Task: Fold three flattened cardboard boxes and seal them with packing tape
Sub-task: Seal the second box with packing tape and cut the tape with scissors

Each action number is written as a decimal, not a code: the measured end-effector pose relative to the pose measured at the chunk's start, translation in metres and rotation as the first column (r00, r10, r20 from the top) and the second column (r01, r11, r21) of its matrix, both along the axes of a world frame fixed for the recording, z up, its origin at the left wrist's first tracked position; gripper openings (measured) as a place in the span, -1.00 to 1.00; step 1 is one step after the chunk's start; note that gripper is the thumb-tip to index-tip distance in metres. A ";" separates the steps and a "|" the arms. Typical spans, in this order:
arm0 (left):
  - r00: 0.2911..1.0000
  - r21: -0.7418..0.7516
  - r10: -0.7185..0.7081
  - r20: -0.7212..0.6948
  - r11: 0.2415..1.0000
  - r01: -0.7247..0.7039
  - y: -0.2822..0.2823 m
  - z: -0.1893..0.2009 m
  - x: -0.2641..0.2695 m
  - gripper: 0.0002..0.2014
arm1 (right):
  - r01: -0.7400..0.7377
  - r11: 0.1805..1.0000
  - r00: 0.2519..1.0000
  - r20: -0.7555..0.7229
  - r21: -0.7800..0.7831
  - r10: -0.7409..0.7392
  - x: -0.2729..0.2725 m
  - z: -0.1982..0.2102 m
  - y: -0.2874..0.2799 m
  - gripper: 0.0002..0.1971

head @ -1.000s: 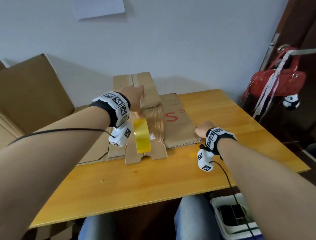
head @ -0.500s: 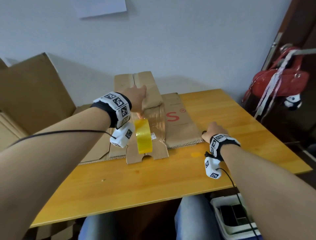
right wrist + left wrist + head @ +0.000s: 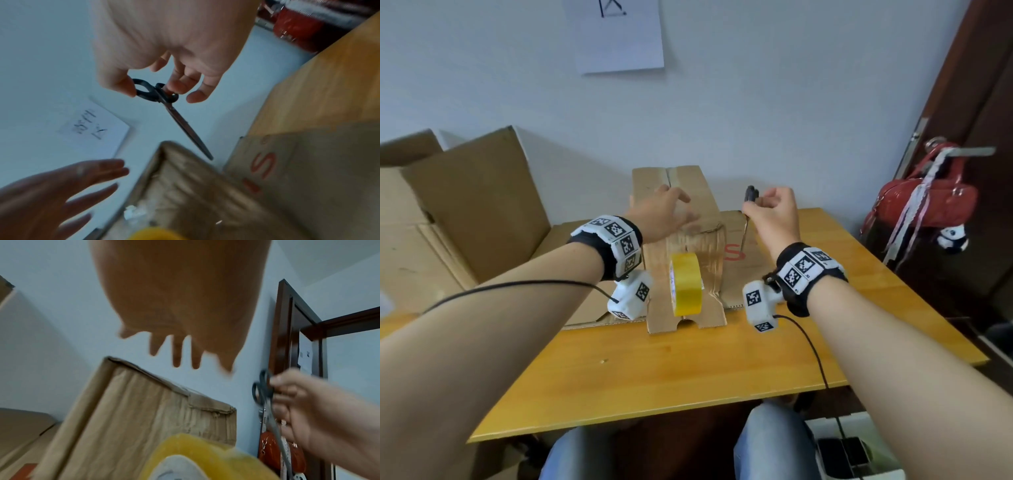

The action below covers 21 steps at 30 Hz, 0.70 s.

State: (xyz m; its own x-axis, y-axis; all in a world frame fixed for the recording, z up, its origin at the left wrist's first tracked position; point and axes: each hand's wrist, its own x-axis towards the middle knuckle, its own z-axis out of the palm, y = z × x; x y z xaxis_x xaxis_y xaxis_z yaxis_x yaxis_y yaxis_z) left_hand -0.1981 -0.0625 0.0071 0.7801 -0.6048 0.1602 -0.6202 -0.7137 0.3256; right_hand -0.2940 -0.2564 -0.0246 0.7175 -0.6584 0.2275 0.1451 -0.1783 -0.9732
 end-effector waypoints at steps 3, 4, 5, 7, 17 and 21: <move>0.995 -0.303 -0.096 0.009 0.948 0.094 0.008 0.015 -0.012 -0.58 | -0.082 0.994 0.990 0.120 0.076 0.073 0.004 0.021 0.030 -0.70; 0.991 -0.364 -0.132 -0.010 0.924 0.119 0.010 0.018 -0.016 -0.61 | -0.119 0.987 0.983 0.155 0.113 0.101 0.004 0.026 0.040 -0.70; 0.987 -0.397 -0.160 -0.032 0.908 0.134 0.013 0.021 -0.019 -0.62 | -0.156 0.976 0.973 0.191 0.150 0.126 0.006 0.031 0.049 -0.71; 0.979 -0.428 -0.193 -0.063 0.892 0.148 0.016 0.022 -0.023 -0.62 | -0.218 0.951 0.954 0.251 0.218 0.161 0.006 0.040 0.065 -0.72; 0.983 -0.543 -0.179 -0.053 0.831 0.122 0.037 0.023 -0.035 -0.87 | -0.281 0.903 0.955 0.185 0.324 0.230 -0.002 0.045 0.087 -0.59; 0.979 -0.572 -0.196 -0.057 0.810 0.129 0.040 0.019 -0.041 -0.83 | -0.181 0.962 0.976 0.159 0.202 0.150 -0.005 0.045 0.091 -0.68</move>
State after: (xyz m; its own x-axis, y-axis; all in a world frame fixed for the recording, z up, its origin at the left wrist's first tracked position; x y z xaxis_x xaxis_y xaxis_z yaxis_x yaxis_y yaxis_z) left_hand -0.2392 -0.0225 0.0266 0.7112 -0.5542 0.4325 -0.6474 -0.2765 0.7102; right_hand -0.2992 -0.1654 0.0202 0.7912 -0.5775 0.2011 0.2936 0.0702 -0.9534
